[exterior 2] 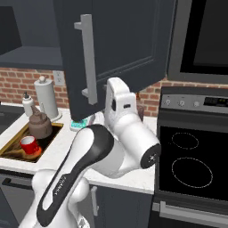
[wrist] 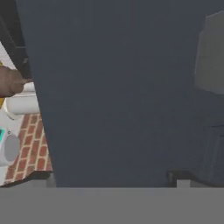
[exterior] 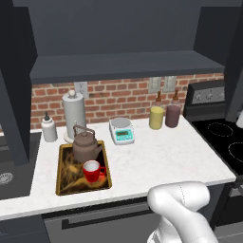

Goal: Pick the kettle from the counter and place it on the tray. Then pick the mug from the cabinet and place it on the tray. Then close the cabinet doors.

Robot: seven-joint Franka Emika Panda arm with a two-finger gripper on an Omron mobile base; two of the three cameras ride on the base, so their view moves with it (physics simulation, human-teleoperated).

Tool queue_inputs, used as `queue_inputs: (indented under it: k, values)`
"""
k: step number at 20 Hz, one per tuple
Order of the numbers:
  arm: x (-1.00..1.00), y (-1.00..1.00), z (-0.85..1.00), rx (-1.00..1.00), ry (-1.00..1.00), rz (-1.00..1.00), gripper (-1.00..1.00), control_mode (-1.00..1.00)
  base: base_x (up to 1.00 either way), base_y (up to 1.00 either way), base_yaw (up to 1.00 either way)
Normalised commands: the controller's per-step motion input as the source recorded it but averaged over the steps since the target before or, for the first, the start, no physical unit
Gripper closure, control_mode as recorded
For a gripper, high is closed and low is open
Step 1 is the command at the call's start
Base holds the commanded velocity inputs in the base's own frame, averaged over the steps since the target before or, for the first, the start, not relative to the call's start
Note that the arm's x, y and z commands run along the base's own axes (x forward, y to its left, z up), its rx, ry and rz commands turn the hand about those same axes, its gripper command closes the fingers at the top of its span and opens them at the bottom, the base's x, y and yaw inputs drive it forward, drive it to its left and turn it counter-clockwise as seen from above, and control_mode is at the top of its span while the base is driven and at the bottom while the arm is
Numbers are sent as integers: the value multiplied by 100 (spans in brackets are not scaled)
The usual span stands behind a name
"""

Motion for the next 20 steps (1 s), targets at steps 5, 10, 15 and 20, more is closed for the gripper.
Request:
queue_inputs:
  k: [5, 10, 15, 20]
  values:
    - [28, 56, 0, -9, 10, -40, -100, -100, 0, 0, 0]
    - [51, 29, 0, -5, 11, -32, -100, -100, 0, 0, 0]
    - [64, 2, 0, 0, 12, -22, -100, -100, 0, 0, 0]
    - [73, 0, 0, 0, 12, -15, -100, -100, 0, 0, 0]
